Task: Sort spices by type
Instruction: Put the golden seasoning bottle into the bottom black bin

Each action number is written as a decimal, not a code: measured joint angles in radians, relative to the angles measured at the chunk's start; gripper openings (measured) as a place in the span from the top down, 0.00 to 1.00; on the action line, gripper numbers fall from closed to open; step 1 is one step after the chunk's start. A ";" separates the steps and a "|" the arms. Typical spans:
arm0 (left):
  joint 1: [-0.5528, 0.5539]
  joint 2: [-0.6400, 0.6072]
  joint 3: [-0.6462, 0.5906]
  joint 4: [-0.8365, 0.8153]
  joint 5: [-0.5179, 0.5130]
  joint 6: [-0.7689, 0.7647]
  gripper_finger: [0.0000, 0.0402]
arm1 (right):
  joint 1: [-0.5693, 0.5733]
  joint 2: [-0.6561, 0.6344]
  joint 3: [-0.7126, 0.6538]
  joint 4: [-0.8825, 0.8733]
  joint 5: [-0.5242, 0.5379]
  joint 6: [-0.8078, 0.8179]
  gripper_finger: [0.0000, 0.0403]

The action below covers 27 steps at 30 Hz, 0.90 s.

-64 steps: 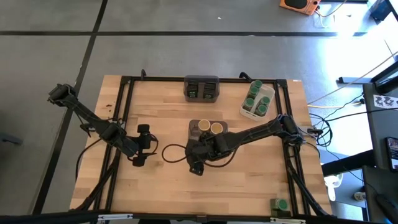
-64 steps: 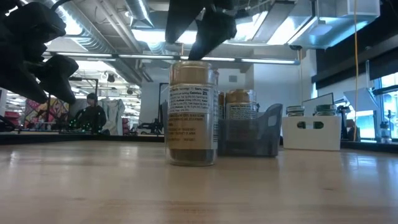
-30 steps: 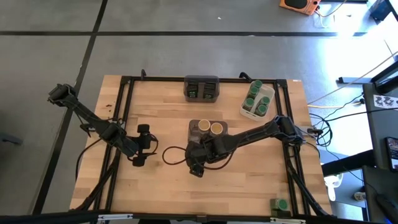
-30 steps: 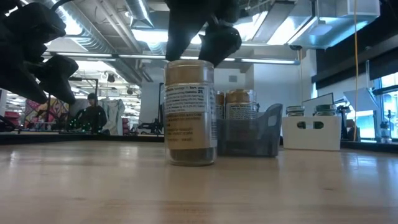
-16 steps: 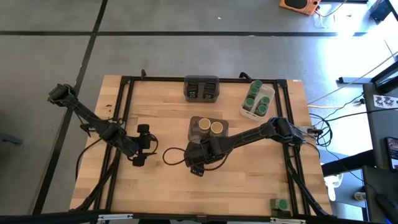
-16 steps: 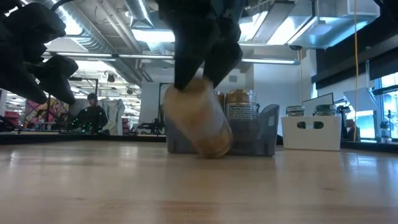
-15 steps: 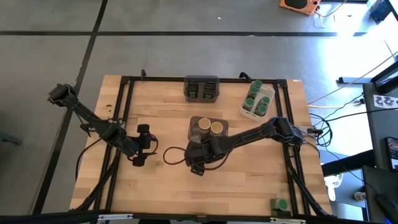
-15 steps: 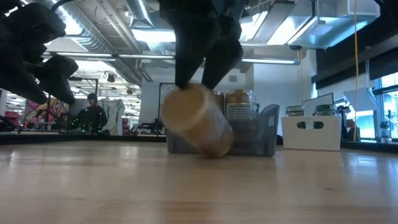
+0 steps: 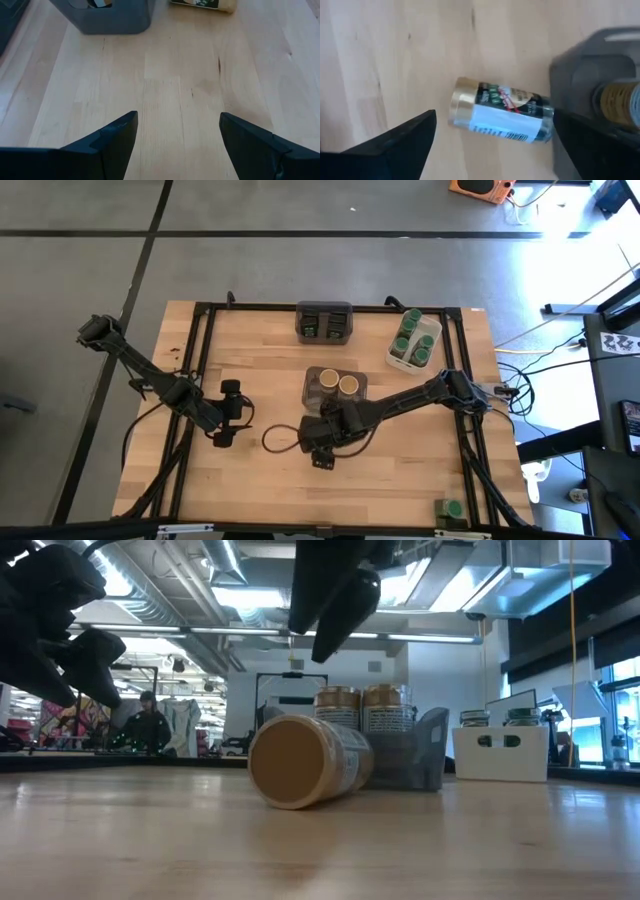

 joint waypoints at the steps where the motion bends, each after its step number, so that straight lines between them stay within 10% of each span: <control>1: 0.000 0.000 0.000 0.000 0.000 0.000 0.31 | 0.005 0.000 -0.001 0.007 0.008 -0.019 0.01; 27: 0.000 0.000 0.000 -0.011 0.000 -0.002 0.31 | 0.030 0.042 -0.212 0.218 0.025 -0.761 0.01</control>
